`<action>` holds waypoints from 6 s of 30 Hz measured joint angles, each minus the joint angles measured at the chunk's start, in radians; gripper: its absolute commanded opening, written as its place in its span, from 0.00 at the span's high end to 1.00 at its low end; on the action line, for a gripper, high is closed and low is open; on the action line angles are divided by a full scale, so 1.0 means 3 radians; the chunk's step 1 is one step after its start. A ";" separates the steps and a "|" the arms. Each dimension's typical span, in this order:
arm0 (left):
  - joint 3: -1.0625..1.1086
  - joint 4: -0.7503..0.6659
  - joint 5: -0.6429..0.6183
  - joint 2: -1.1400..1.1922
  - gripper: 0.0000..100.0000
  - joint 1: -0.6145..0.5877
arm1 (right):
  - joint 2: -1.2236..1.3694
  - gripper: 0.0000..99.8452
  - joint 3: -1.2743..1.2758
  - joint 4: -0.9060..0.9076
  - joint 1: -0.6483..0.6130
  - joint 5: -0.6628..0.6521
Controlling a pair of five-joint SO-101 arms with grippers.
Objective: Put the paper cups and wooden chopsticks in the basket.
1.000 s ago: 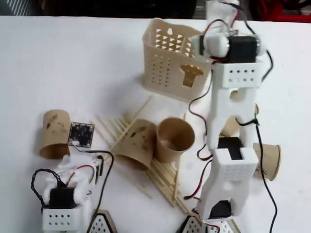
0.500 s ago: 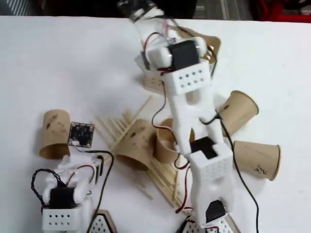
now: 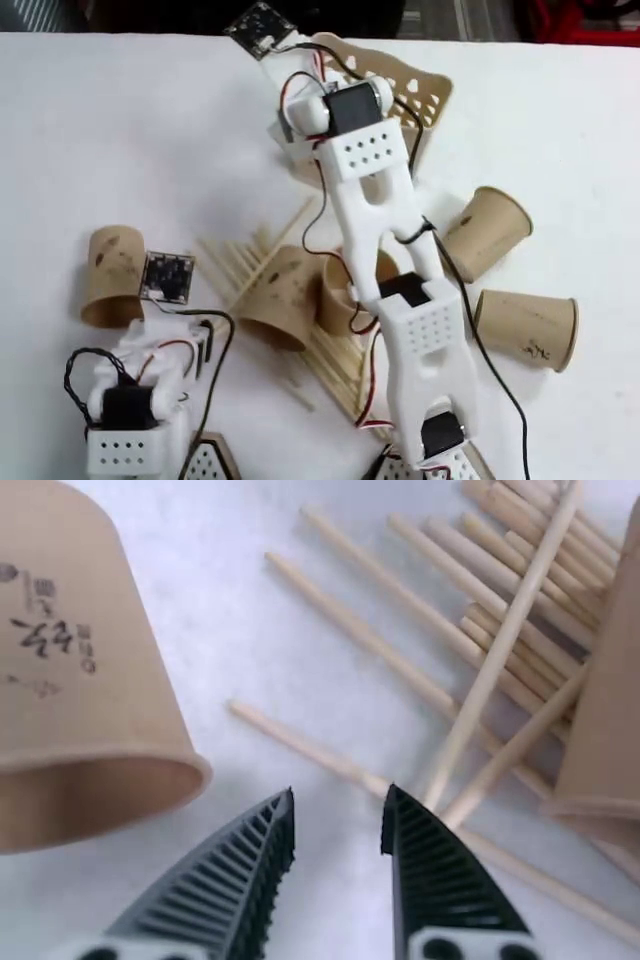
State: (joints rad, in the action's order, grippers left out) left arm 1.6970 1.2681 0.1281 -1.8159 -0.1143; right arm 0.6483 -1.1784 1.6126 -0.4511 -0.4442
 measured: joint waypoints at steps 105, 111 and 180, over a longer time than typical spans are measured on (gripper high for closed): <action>0.0000 0.0000 0.0000 0.0000 0.84 0.0000 | -0.3662 0.82 0.4966 0.0046 0.0644 0.0450; 0.0000 0.0000 0.0000 0.0000 0.84 0.0000 | -0.3248 0.82 0.5135 -0.0184 0.0650 0.0486; -0.0409 -0.0967 0.1417 0.0005 0.98 0.1309 | -0.4245 0.98 0.4624 0.0332 0.0711 0.0486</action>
State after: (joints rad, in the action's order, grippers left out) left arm 1.5742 0.9782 0.5531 -1.8144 0.2785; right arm -0.6252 0.2087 1.7123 -0.2378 -0.2984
